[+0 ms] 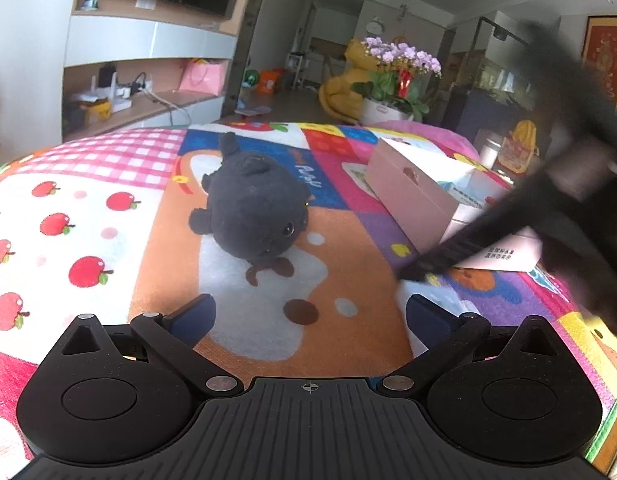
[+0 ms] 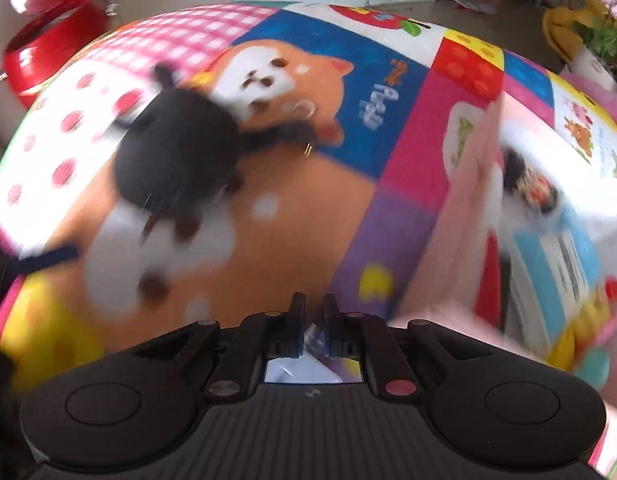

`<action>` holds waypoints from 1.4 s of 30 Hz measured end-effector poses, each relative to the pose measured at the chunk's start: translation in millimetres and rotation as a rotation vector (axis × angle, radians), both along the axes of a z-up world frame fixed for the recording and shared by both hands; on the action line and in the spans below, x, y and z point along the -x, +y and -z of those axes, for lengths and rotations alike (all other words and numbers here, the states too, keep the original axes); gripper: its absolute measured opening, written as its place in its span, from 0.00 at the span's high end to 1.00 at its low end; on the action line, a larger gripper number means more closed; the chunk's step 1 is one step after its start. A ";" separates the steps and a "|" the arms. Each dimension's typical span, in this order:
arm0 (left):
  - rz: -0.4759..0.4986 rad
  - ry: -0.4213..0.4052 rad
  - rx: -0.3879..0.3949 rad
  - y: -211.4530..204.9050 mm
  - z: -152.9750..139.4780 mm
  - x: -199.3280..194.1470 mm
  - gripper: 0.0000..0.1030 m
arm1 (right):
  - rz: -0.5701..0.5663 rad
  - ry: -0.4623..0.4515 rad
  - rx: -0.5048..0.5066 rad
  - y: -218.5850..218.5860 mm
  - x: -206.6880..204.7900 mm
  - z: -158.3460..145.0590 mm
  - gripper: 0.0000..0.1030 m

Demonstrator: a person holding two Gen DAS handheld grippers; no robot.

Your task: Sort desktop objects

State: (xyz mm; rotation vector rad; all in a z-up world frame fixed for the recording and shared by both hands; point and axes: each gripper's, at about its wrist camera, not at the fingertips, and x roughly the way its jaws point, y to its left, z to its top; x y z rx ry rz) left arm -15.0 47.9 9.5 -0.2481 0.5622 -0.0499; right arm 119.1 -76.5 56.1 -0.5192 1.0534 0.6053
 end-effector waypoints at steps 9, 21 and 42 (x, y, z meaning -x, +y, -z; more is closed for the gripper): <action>-0.118 0.000 0.056 17.6 -12.6 -2.4 0.00 | 0.003 -0.204 -0.194 -75.3 104.6 -3.7 0.22; -0.069 -0.025 -0.101 -10.3 -31.9 -13.5 0.00 | 0.125 -0.317 -0.244 -72.8 121.1 31.0 0.11; -0.065 -0.019 -0.092 -4.1 -22.7 -12.7 0.00 | 0.815 -0.293 -0.729 -225.4 -39.3 16.3 0.00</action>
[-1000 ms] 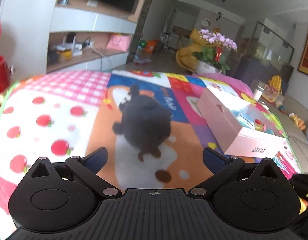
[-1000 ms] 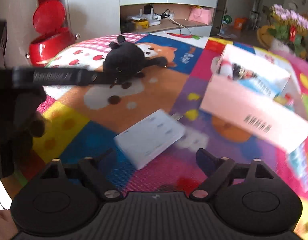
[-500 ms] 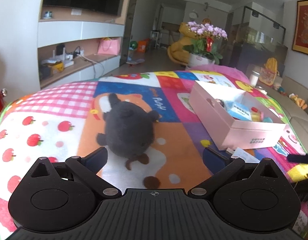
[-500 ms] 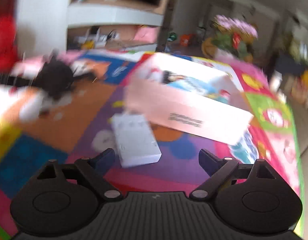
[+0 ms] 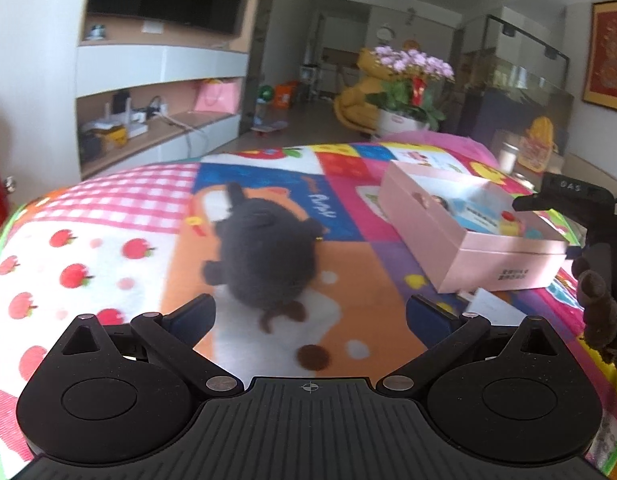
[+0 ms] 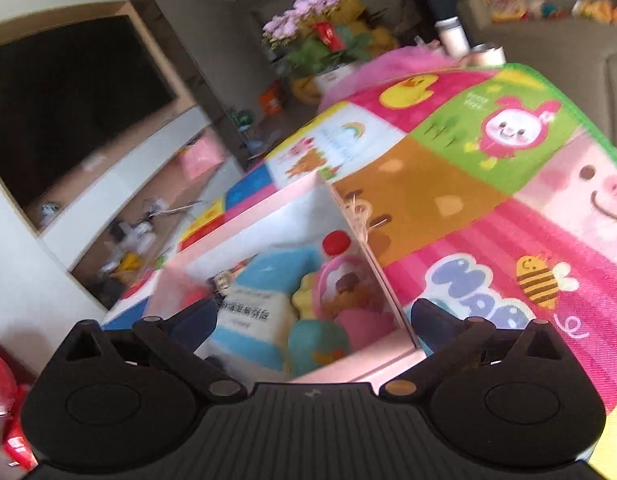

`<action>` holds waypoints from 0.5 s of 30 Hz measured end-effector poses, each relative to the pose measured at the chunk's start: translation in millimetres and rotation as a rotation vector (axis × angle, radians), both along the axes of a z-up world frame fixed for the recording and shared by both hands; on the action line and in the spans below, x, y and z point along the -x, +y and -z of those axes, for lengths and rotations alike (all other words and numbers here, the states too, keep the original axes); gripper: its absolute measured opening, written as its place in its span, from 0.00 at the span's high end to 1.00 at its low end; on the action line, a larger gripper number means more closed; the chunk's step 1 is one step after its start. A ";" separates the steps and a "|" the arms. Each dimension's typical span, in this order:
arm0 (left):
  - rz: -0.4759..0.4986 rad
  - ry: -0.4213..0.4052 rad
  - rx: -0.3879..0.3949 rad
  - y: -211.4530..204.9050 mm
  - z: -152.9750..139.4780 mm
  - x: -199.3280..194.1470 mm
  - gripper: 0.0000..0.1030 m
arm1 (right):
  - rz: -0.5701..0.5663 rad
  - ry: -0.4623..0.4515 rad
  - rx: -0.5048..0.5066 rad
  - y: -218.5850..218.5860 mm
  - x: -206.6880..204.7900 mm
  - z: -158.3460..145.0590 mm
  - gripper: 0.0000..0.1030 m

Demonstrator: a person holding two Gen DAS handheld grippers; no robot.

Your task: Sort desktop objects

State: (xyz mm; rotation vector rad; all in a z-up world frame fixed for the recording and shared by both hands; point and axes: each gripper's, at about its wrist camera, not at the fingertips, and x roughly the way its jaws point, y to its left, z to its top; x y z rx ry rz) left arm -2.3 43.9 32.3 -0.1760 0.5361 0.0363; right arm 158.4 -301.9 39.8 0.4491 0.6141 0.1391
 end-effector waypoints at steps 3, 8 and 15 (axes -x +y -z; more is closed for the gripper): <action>-0.013 0.009 0.017 6.7 1.9 0.1 0.00 | -0.084 -0.014 0.045 24.5 -9.6 2.5 0.00; 0.004 -0.006 -0.015 6.2 0.2 -3.0 0.00 | -0.138 -0.060 0.100 43.5 2.8 -8.0 0.00; 0.018 0.003 -0.125 5.1 -3.6 -47.3 0.00 | -0.242 -0.019 0.178 41.6 79.9 1.8 0.00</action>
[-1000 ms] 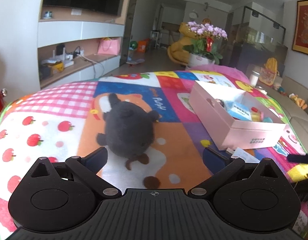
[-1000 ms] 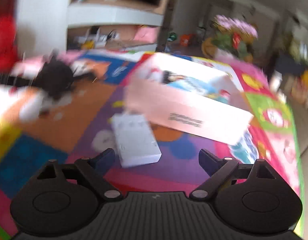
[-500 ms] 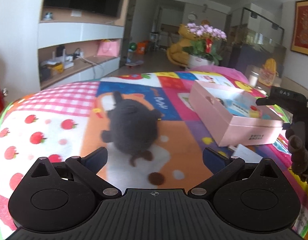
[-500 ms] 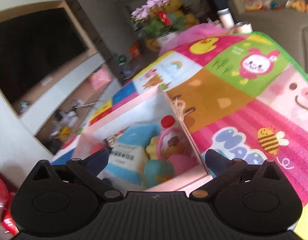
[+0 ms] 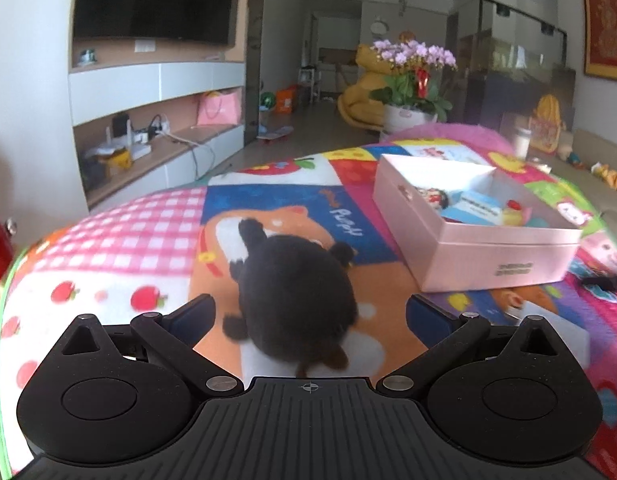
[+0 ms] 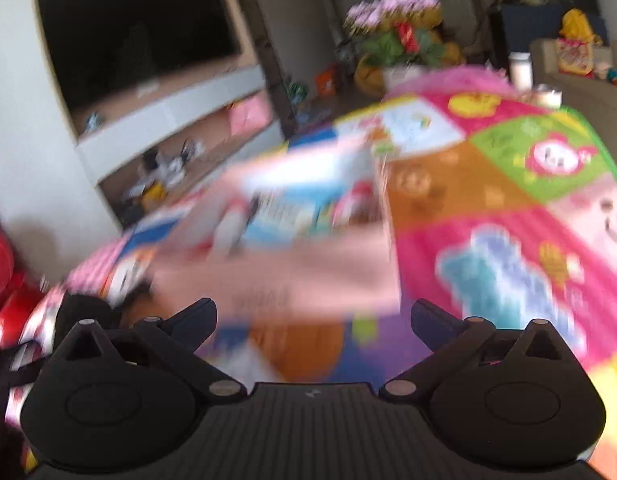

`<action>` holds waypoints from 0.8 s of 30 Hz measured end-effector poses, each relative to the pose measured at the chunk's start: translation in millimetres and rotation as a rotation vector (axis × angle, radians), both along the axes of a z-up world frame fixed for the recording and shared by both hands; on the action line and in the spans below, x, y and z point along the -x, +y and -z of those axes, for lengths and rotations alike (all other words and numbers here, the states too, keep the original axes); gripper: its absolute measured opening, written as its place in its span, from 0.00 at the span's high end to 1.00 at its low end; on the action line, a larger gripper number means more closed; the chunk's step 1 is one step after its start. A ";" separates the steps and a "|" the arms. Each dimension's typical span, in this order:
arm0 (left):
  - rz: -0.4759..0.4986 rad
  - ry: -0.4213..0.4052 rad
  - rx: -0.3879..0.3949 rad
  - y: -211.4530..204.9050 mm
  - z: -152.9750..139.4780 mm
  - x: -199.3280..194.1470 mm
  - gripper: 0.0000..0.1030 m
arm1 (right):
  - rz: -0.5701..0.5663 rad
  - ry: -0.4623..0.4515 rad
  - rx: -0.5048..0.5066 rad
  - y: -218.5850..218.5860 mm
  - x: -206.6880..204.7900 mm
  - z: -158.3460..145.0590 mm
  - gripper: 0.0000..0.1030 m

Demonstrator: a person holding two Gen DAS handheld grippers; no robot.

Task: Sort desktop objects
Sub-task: 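Grasp the black cat plush with the left gripper while the right reaches toward the white power bank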

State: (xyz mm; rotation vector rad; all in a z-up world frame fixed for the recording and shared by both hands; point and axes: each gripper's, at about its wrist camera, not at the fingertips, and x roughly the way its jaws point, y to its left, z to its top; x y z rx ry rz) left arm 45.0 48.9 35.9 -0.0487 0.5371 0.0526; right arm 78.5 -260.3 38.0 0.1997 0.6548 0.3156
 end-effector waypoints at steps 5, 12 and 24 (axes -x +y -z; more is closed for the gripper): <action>-0.010 0.039 -0.031 -2.8 8.5 -32.1 0.00 | -0.042 -0.010 0.144 18.0 51.7 18.9 0.00; -0.026 0.051 -0.104 -5.1 14.2 -36.7 0.28 | -0.106 -0.067 0.299 46.0 61.5 18.5 0.00; 0.273 0.116 0.536 -9.2 -22.6 2.9 0.30 | -0.058 -0.025 0.241 34.4 55.3 21.7 0.00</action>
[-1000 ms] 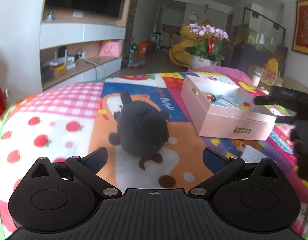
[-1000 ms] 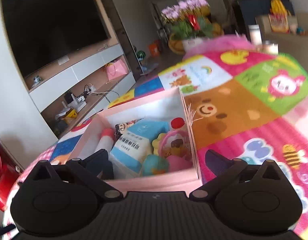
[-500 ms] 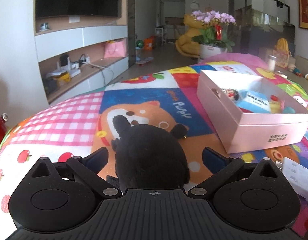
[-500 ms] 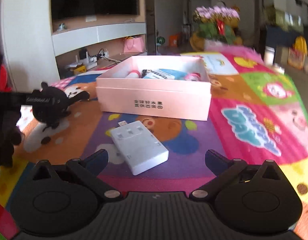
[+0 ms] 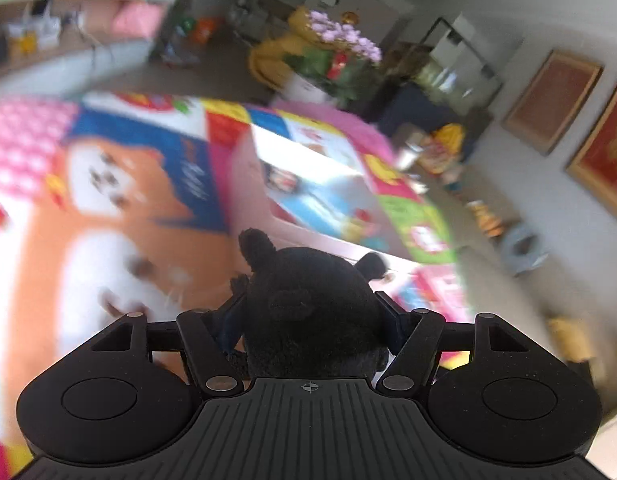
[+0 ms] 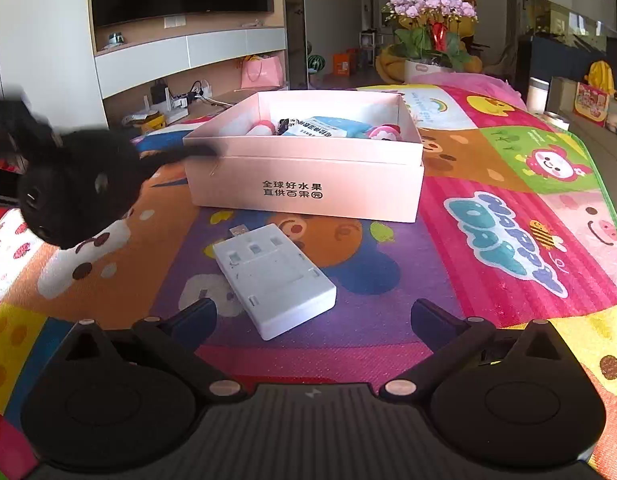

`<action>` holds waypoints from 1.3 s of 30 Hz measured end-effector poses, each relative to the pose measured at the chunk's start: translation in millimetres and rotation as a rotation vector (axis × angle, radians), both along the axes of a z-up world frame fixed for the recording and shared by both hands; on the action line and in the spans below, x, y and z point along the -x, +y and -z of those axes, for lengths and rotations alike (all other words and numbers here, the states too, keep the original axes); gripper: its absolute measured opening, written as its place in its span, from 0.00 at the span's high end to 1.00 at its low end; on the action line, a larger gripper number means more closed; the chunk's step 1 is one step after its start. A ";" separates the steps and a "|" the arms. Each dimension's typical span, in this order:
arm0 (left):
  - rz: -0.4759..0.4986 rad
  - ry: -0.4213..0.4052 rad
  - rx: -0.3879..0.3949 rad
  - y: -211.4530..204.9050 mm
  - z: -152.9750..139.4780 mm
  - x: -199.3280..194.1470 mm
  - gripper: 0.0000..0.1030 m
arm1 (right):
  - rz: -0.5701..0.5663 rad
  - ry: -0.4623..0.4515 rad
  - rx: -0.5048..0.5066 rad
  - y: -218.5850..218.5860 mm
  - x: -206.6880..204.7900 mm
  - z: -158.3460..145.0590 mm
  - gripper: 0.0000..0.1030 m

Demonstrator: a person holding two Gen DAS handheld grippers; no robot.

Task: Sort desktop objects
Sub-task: 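Grasp the black cat plush with the left gripper while the right reaches toward the white power bank, then close the right gripper on the white power bank while the left holds the plush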

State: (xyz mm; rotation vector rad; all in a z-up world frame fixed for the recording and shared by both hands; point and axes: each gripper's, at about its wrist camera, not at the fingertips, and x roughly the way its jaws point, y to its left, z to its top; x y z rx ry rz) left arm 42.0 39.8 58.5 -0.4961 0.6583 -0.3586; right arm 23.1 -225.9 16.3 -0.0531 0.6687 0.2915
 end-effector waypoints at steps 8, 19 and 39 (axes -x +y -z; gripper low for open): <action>-0.113 0.090 -0.011 23.8 34.9 7.6 0.09 | 0.011 0.006 0.009 1.1 0.1 -0.5 0.00; -0.331 0.005 -0.355 61.2 17.9 35.4 0.03 | 0.020 0.030 0.042 5.7 -3.2 1.8 0.00; -0.086 -0.051 -0.486 -23.0 39.3 57.4 0.00 | 0.163 0.057 0.133 -6.3 -15.3 -0.8 0.00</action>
